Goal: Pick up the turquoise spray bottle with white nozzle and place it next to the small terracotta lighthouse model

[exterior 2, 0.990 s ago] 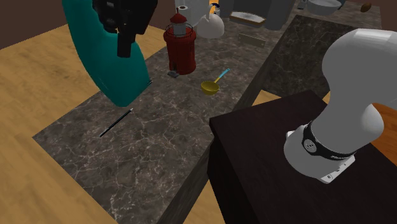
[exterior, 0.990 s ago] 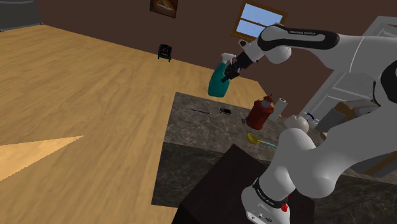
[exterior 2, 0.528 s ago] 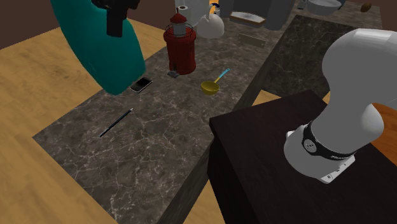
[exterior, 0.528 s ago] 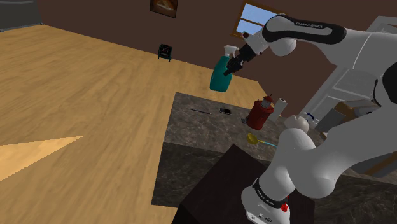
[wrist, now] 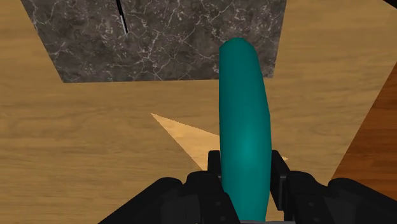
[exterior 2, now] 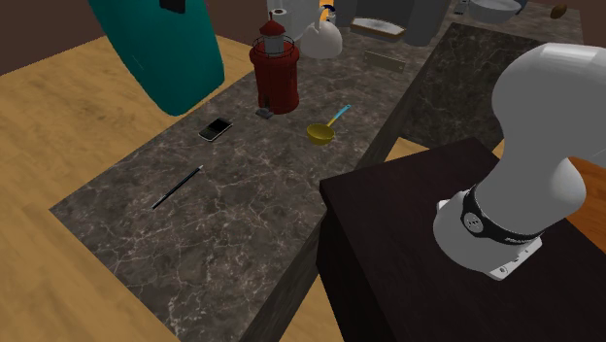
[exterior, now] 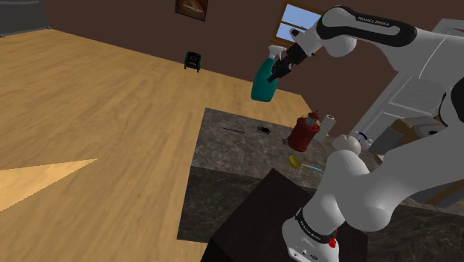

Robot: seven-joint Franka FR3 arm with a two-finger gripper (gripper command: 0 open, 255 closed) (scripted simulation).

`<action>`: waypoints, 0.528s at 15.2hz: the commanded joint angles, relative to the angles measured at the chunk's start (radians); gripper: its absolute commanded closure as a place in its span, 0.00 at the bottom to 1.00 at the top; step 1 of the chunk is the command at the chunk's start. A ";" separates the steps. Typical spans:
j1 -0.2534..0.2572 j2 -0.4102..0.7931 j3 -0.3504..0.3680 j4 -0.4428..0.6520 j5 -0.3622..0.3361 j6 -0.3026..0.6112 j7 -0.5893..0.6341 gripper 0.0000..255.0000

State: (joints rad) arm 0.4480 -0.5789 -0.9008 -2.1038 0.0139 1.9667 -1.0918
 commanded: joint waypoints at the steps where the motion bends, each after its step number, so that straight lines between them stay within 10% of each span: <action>1: -0.019 -0.020 -0.017 0.009 -0.015 -0.030 -0.026 1.00; 8: -0.081 -0.082 -0.101 0.060 -0.072 -0.144 -0.138 1.00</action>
State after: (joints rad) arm 0.3756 -0.6523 -0.9912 -2.0504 -0.0495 1.8389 -1.2130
